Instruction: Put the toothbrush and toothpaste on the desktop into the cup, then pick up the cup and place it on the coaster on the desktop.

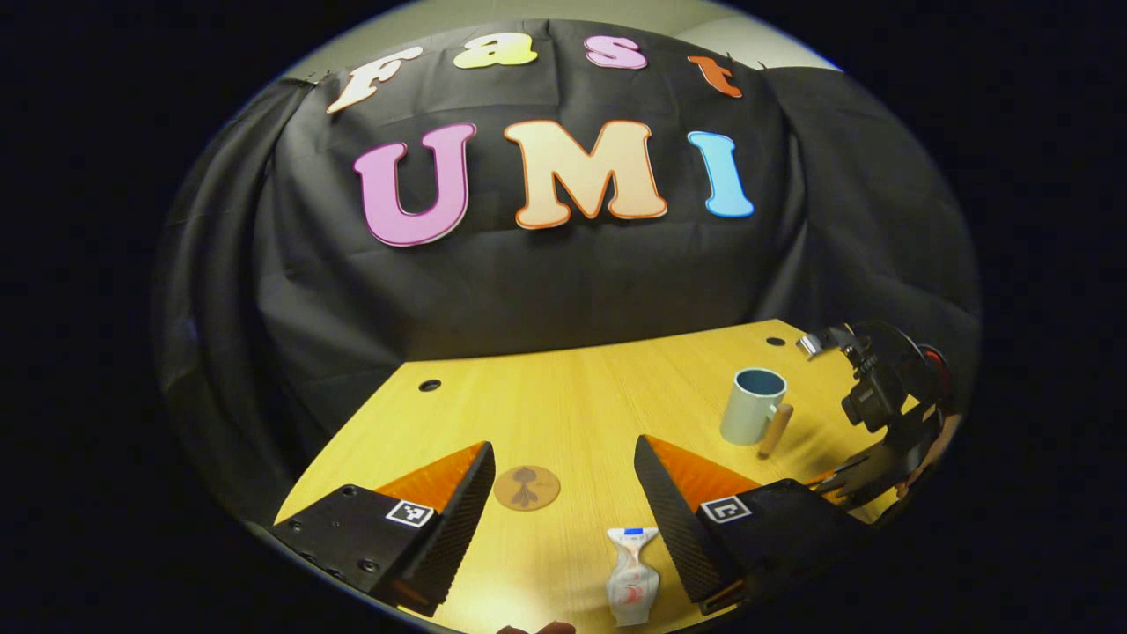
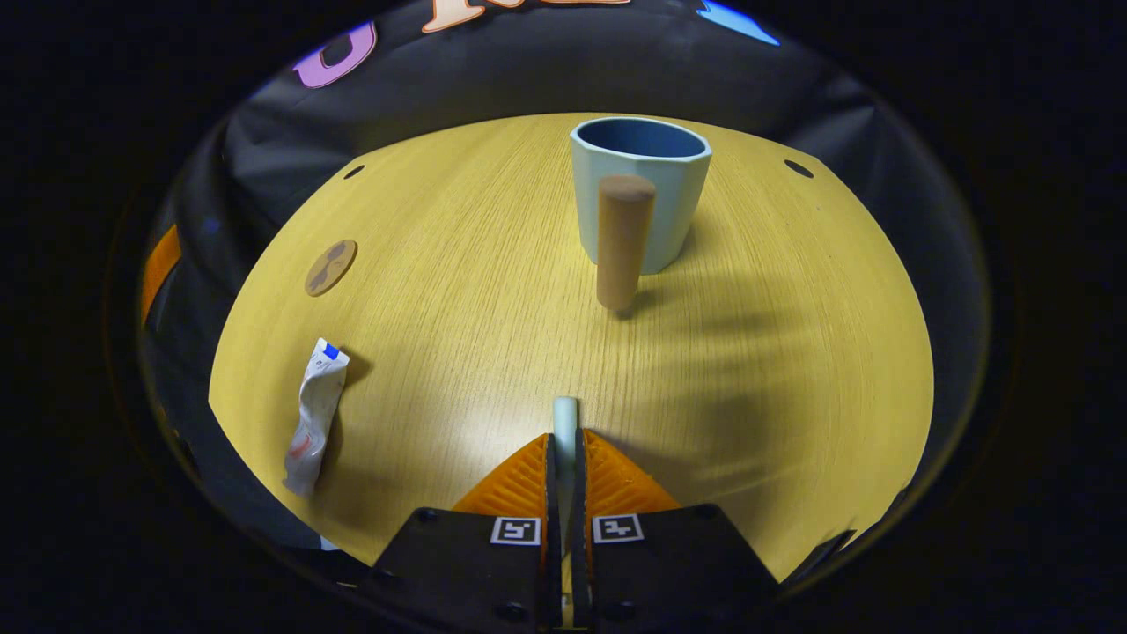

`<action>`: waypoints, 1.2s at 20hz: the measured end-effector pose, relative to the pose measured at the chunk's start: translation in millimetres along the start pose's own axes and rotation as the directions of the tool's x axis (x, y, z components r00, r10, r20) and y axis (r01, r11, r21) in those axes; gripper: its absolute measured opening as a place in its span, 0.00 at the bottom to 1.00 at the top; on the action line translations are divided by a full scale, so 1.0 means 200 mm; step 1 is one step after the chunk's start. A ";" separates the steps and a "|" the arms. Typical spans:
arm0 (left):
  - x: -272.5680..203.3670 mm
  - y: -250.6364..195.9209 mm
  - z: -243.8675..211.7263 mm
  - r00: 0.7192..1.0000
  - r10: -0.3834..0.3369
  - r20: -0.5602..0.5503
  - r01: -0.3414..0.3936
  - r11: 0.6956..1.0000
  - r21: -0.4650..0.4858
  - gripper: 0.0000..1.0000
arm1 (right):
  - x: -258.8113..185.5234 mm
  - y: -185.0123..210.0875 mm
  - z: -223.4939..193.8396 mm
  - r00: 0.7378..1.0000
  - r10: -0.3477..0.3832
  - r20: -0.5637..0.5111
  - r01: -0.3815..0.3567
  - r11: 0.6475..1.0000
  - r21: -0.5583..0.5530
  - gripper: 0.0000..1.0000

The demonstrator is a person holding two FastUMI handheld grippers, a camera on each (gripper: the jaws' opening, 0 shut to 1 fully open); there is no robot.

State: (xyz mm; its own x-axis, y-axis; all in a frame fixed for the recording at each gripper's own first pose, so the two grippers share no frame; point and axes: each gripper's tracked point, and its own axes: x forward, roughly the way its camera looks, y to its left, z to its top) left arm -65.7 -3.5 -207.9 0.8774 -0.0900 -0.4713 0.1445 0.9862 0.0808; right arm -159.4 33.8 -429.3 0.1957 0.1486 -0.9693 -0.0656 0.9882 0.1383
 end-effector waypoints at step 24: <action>0.11 -0.28 -0.84 0.864 -0.154 -0.479 0.152 0.987 -0.043 0.94 | 0.00 0.00 0.01 1.000 0.009 0.019 -0.009 1.000 0.016 0.07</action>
State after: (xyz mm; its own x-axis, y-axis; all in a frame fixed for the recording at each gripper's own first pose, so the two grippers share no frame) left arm -130.5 -37.3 -369.8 0.5171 -0.1629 -0.8403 0.2565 0.9661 -0.0294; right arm -158.4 33.4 -428.6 0.2138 0.1577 -0.9641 -0.0516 0.9873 0.1501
